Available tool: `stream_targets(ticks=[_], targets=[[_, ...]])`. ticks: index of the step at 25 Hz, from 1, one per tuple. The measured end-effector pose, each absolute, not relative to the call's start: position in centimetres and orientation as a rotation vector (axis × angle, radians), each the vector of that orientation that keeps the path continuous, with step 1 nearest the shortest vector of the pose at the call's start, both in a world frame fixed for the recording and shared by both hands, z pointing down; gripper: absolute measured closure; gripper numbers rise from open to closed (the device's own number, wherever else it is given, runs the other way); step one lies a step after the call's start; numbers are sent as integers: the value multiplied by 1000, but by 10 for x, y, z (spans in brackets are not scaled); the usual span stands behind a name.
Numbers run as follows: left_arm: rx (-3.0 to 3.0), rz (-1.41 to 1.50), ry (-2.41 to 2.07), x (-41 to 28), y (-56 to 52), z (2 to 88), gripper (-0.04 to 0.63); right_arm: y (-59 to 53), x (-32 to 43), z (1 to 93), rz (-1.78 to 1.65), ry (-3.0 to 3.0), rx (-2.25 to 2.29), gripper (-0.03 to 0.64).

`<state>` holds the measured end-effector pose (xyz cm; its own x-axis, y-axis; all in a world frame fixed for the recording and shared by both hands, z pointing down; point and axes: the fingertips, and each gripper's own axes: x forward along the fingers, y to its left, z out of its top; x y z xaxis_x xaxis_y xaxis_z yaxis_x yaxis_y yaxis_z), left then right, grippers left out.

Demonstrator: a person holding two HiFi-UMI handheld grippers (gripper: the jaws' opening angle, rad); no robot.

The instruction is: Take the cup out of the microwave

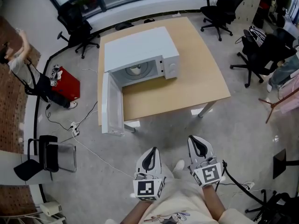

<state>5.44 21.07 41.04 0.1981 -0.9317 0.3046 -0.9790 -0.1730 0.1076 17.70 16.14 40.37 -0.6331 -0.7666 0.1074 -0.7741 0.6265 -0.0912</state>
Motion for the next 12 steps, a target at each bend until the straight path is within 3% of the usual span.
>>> stream_targets(ticks=[12], targets=[[2109,227,-1865,5,149,419,594,106,118,417,259,-2811,1184,611]])
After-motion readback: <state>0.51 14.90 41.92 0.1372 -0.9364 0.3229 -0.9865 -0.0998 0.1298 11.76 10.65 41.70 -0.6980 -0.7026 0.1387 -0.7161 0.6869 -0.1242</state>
